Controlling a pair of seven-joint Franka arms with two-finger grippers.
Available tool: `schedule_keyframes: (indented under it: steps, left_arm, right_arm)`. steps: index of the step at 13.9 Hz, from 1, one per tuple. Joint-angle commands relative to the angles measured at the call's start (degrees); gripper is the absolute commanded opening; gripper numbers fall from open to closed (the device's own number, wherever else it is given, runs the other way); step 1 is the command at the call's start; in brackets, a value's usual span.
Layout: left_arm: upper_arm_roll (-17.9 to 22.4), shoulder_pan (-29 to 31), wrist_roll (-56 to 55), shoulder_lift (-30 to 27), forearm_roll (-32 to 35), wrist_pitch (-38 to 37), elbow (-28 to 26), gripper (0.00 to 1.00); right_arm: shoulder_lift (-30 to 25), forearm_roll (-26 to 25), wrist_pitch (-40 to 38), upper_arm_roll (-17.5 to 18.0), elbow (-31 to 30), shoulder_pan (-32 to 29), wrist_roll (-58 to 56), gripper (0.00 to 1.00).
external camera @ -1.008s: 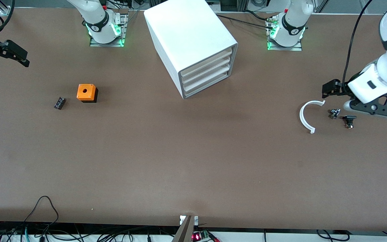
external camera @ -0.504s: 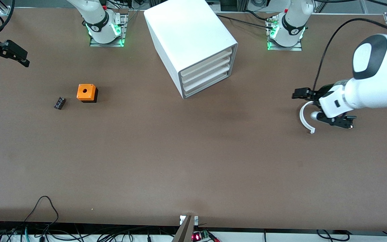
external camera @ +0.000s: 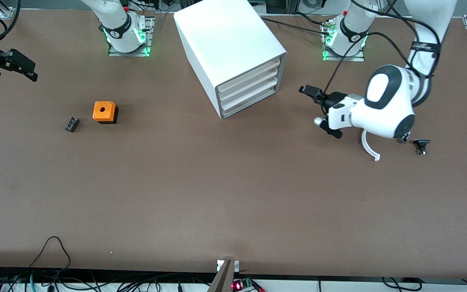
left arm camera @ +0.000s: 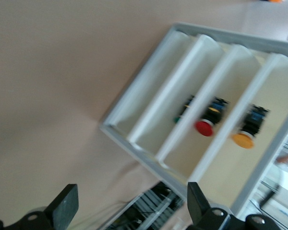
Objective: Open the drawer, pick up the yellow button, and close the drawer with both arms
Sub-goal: 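Move the left gripper to the cabinet's lowest drawer handle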
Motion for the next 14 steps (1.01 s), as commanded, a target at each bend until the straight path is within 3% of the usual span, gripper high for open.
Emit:
schedule_keyframes:
  steps: [1,4,7,8,11,14]
  left_arm:
    - [-3.3,0.4,2.2,0.4,-5.3,-0.2,-1.9,0.99]
    - [-6.6,0.4,2.5,1.8,-13.3,0.2,-5.7,0.95]
    - [-8.2,0.4,3.4,2.6,-14.2,1.1,-6.5,0.85]
    - [-8.8,0.3,3.4,2.8,-14.6,1.7,-6.7,0.84]
    - [-11.5,0.3,3.5,3.2,-17.0,3.9,-8.1,0.8]
    - [-14.5,0.3,3.4,3.2,-18.0,8.2,-9.4,0.8]
  right_arm:
    - [-0.1,0.9,-1.3,-0.4,0.7,0.1,0.4,1.0]
    - [-0.9,0.9,-1.6,-0.5,0.8,0.0,0.0,1.0]
    - [-1.1,1.8,-6.3,-2.4,5.5,0.0,-0.4,1.0]
    - [-0.9,4.4,-7.0,-3.1,5.9,0.0,-0.4,1.0]
    - [1.5,5.0,-4.8,-3.2,6.1,-0.6,-0.4,1.0]
    - [3.0,4.9,-0.9,-5.4,6.1,-2.0,-0.5,1.0]
